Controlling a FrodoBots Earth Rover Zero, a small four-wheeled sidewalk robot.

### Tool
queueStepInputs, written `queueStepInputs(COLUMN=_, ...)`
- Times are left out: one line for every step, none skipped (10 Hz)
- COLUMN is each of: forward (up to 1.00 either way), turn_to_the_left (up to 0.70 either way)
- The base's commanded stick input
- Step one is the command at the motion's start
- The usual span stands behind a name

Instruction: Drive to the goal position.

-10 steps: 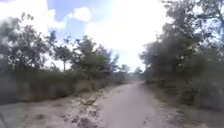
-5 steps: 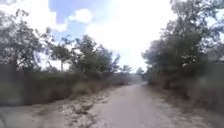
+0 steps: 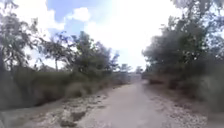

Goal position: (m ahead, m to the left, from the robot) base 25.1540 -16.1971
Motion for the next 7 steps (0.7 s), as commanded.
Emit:
queueStepInputs(forward=0.85, turn_to_the_left=0.00)
queueStepInputs(forward=0.85, turn_to_the_left=0.00)
queueStepInputs(forward=0.85, turn_to_the_left=0.00)
queueStepInputs(forward=0.85, turn_to_the_left=0.00)
queueStepInputs(forward=0.85, turn_to_the_left=-0.10)
queueStepInputs(forward=0.85, turn_to_the_left=-0.24)
queueStepInputs(forward=0.85, turn_to_the_left=-0.29)
